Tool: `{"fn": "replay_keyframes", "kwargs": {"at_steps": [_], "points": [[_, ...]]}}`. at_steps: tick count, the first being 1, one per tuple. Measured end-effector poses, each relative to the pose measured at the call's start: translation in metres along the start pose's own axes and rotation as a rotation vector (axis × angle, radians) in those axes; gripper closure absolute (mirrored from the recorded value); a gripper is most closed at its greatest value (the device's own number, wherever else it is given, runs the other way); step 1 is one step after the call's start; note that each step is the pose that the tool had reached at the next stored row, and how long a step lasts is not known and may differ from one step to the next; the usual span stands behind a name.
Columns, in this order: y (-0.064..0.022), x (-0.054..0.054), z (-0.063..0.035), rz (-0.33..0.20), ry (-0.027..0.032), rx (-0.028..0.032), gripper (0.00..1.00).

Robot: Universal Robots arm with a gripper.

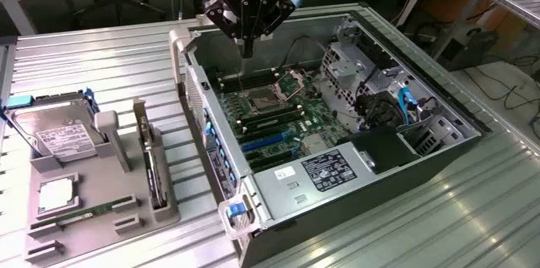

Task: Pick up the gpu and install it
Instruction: 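Reach for the gpu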

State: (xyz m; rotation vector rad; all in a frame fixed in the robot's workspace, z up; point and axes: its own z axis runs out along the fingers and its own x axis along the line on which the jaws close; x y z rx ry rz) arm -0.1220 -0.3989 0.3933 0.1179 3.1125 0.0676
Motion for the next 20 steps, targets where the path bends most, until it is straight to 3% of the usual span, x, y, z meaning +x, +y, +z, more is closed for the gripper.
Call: {"fn": "replay_keyframes", "kwargs": {"at_steps": [14,18,20], "points": [[-0.0007,0.002,-0.0001,0.0,0.0001,0.0,0.89],[-0.0063,0.012,-0.0006,0.0,-0.0009,0.0,0.89],[-0.0123,0.025,-0.0011,0.0,-0.0024,-0.0003,0.89]]}}
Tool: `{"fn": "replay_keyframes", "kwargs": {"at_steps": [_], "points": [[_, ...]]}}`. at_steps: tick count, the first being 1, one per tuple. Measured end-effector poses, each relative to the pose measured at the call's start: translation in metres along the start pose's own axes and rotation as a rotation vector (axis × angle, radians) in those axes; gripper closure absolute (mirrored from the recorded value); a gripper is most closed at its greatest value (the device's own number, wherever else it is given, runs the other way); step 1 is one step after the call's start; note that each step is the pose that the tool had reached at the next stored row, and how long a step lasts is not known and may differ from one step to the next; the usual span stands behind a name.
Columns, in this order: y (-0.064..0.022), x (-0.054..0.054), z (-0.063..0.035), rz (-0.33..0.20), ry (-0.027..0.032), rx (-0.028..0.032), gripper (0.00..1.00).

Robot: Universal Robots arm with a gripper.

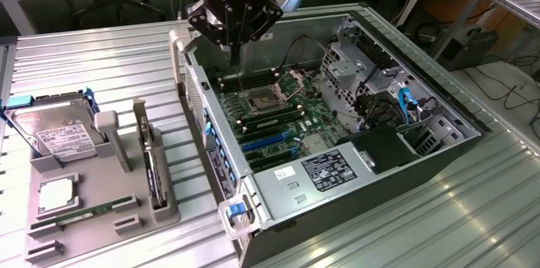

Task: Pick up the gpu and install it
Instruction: 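Reach for the gpu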

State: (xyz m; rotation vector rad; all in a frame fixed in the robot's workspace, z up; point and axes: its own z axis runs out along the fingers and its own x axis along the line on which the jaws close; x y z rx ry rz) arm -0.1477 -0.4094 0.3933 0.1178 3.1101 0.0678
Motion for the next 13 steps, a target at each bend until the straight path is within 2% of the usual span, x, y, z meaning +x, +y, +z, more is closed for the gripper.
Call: {"fn": "replay_keyframes", "kwargs": {"at_steps": [13], "points": [[-0.0227,0.054,-0.0024,0.0,-0.0016,0.0,0.89]]}}
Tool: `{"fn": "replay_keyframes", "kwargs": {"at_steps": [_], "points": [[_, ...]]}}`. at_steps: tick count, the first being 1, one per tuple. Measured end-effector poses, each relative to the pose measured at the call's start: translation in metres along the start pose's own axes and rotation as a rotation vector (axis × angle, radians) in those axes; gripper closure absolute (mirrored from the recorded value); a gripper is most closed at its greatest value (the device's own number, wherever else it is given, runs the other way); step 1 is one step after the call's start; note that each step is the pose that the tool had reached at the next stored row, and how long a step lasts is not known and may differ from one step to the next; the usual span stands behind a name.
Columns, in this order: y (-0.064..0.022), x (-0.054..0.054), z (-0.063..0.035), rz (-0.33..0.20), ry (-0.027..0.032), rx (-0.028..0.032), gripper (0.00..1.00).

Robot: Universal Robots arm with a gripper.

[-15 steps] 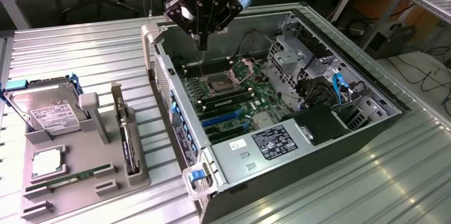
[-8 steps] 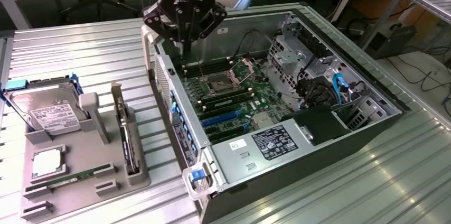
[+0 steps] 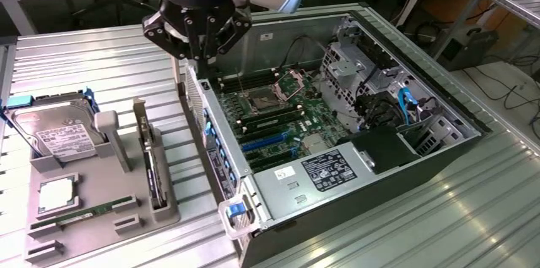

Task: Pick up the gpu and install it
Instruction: 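Reach for the gpu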

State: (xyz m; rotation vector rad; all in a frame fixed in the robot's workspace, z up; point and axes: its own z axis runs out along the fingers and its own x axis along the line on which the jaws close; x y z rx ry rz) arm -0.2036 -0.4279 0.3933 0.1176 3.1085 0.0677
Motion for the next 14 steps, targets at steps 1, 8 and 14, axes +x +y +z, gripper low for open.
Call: {"fn": "replay_keyframes", "kwargs": {"at_steps": [1,8,14], "points": [[-0.0015,0.004,-0.0001,0.0,0.0,0.0,0.89],[-0.0126,0.039,-0.0001,0.0,0.0,0.0,0.89],[-0.0222,0.076,0.0048,0.0,0.0,0.0,0.89]]}}
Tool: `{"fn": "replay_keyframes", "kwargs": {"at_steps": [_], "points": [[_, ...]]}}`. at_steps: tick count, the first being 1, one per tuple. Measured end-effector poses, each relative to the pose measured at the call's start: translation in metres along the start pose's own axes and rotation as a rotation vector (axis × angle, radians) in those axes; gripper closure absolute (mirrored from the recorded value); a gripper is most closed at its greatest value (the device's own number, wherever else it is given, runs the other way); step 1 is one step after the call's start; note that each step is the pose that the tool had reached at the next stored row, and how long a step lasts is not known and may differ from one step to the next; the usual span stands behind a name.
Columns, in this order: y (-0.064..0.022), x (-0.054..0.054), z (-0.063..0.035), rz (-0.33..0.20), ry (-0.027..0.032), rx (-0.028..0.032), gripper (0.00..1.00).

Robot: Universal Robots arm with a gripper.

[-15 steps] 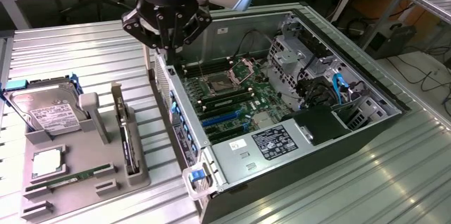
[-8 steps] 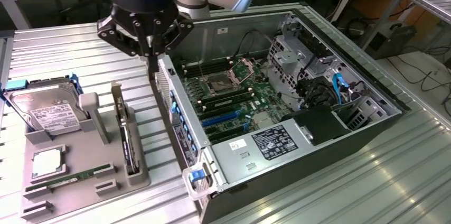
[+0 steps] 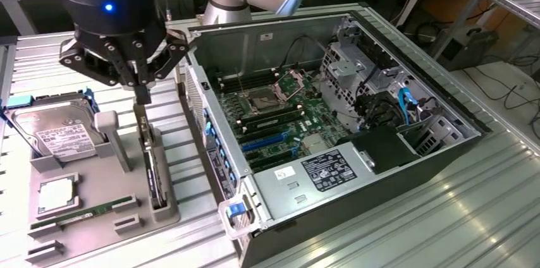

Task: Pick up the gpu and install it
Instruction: 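Reach for the gpu, then pick up the gpu and move the gpu toward the slot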

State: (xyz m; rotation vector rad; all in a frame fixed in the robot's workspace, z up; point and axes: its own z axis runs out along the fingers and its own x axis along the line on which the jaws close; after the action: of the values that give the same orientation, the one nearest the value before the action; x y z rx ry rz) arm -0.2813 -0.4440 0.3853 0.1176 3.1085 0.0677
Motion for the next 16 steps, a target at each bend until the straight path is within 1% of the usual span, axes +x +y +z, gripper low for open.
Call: {"fn": "replay_keyframes", "kwargs": {"at_steps": [1,7,16], "points": [[-0.001,0.005,0.0019,0.0,-0.0001,0.0,0.89],[-0.0035,0.019,0.0147,0.0,-0.0003,0.0033,0.89],[-0.0035,0.019,0.0147,0.0,-0.0003,0.0034,0.89]]}}
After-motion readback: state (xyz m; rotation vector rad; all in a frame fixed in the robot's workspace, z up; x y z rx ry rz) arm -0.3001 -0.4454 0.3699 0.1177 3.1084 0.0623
